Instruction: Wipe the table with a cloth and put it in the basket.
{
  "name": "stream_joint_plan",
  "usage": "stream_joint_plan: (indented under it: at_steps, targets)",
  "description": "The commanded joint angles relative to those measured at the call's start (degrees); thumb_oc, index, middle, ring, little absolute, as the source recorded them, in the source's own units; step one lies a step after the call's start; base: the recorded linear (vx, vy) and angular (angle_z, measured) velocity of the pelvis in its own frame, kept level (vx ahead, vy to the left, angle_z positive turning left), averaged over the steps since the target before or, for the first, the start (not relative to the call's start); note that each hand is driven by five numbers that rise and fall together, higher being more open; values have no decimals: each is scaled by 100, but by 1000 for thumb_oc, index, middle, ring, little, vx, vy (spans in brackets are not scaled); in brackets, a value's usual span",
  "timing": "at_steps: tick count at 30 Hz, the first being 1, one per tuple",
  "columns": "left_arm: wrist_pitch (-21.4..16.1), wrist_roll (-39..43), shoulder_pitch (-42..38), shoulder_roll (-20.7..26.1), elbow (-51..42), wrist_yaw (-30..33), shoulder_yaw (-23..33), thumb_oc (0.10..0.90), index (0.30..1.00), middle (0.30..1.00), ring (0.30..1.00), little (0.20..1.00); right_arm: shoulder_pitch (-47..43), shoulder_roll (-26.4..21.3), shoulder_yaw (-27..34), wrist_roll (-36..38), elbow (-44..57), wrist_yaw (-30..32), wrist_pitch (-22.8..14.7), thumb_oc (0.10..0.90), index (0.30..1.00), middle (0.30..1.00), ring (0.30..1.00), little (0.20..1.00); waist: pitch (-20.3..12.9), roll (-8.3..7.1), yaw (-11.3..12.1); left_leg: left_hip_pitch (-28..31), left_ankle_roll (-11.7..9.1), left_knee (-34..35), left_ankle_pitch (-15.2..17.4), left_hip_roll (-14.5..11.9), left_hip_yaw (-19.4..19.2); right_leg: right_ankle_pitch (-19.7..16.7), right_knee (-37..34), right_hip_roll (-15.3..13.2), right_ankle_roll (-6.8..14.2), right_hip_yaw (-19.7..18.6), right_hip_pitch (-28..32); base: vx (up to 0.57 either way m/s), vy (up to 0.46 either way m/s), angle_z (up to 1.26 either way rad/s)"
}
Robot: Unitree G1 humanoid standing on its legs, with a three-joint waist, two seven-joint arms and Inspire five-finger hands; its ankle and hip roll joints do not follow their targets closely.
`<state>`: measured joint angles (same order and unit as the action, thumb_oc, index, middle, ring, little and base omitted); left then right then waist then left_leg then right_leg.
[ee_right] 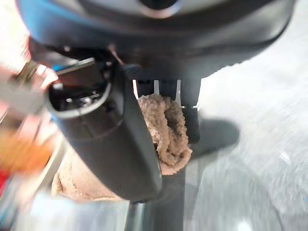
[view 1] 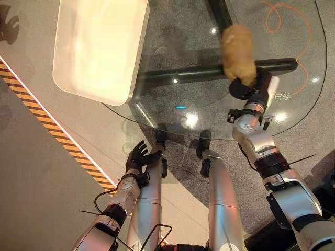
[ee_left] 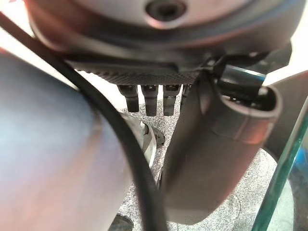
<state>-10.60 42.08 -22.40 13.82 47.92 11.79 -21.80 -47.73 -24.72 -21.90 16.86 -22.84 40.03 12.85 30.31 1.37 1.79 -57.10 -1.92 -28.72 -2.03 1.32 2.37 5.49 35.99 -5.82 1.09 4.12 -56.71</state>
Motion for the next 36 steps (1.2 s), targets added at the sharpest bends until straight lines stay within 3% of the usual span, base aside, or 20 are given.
stream_joint_plan:
  at_steps: [1,15,27,36]
  targets:
    - [16,-165,1051,-300,-80,16,-267,800,900,900,900,900,-191,-189,-102,-815,1062,-541,-45,100,300,300,300,200,-52,121,94,141,552,-558,930,299,-645,-665,-618,193,10,276,-10,0,0,0]
    - [-53,-262,1062,-233,-13,-159,-289,800,900,900,900,900,-224,128,-1205,-1715,1155,-1927,467,100,300,300,300,200,-52,151,171,207,498,-431,827,274,-680,-651,-706,137,21,368,61,-3,-1,1]
    - [34,-262,1030,-89,-102,-147,-348,800,900,900,900,900,-270,-38,-1685,-1872,1445,-2983,321,100,300,300,300,200,-52,122,193,255,480,-375,798,255,-687,-685,-780,107,73,424,116,0,0,0]
    - [141,-216,1023,39,-156,-151,-340,800,900,900,900,900,-200,-292,-1708,-1715,1592,-2913,210,100,300,300,300,200,-52,98,187,240,475,-422,812,230,-686,-694,-734,68,107,444,104,10,-15,6]
